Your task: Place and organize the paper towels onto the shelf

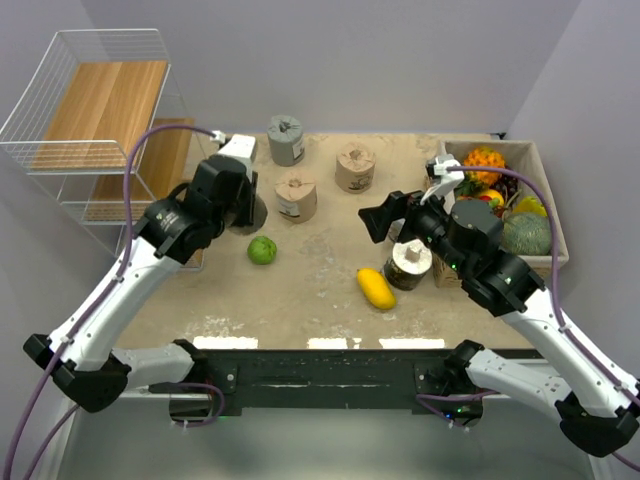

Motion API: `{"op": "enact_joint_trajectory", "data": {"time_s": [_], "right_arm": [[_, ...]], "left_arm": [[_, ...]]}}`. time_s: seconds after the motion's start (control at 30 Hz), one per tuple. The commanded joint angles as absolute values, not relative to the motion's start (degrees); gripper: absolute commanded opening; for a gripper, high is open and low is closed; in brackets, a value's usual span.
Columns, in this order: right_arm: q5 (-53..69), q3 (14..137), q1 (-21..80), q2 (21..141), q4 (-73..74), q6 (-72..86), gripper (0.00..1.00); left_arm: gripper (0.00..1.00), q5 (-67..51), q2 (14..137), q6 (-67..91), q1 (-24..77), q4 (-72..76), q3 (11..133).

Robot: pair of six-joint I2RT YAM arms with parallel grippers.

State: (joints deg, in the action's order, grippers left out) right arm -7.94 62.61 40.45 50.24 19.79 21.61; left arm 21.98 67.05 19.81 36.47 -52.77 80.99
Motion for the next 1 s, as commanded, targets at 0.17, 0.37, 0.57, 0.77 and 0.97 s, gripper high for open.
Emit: {"op": "enact_joint_trajectory", "data": {"time_s": [0.17,0.37,0.57,0.77,0.97], "right_arm": [[-7.21,67.94,40.43,50.1,21.88,21.88,0.99],[-7.21,67.76,40.43,48.78,22.24,22.59,0.99],[-5.89,69.51,40.43,49.92,24.16,22.85,0.99],[-6.85,70.49,40.43,49.92,25.14,22.59,0.99],[-6.94,70.4,40.52,49.83,25.4,22.59,0.99]], "left_arm": [[0.0,30.75,80.5,2.74,36.65,-52.29,114.03],[0.0,41.02,85.25,-5.44,36.65,-47.84,123.31],[0.0,52.96,85.78,-15.72,36.65,-33.09,122.87],[0.0,59.32,85.96,-27.5,36.12,-19.52,122.52],[0.0,60.03,84.55,-32.25,33.32,-12.48,118.31]]}}
